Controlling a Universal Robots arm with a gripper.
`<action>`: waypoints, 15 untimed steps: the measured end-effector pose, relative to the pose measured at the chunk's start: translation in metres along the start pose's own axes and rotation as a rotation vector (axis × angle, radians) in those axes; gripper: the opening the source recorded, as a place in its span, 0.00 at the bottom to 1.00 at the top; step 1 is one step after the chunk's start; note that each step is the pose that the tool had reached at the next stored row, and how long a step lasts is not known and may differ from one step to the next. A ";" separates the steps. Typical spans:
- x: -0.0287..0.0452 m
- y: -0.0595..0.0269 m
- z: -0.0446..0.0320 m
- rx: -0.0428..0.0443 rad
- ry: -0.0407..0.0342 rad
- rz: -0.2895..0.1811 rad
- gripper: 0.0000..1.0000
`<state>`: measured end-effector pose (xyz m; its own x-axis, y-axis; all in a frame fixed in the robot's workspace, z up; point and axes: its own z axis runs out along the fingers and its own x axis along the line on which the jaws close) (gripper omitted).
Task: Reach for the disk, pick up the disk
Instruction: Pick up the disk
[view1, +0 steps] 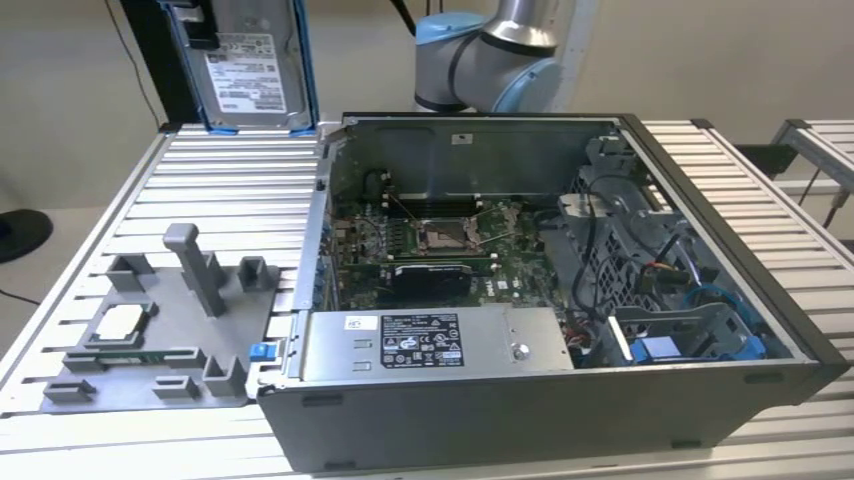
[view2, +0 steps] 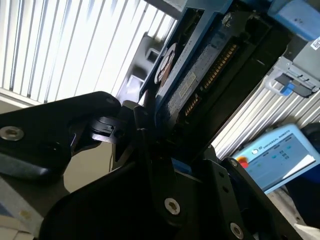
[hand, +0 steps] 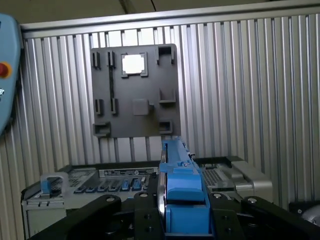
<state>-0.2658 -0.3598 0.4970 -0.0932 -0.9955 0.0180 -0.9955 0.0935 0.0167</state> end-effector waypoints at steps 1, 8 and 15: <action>-0.0004 -0.0045 0.0000 0.0001 -0.0001 0.000 0.00; -0.0034 -0.0362 -0.0006 0.0000 -0.0001 0.000 0.00; -0.0064 -0.0681 -0.0012 0.0000 -0.0001 0.000 0.00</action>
<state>-0.1974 -0.3599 0.4969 -0.0932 -0.9955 0.0180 -0.9955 0.0935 0.0167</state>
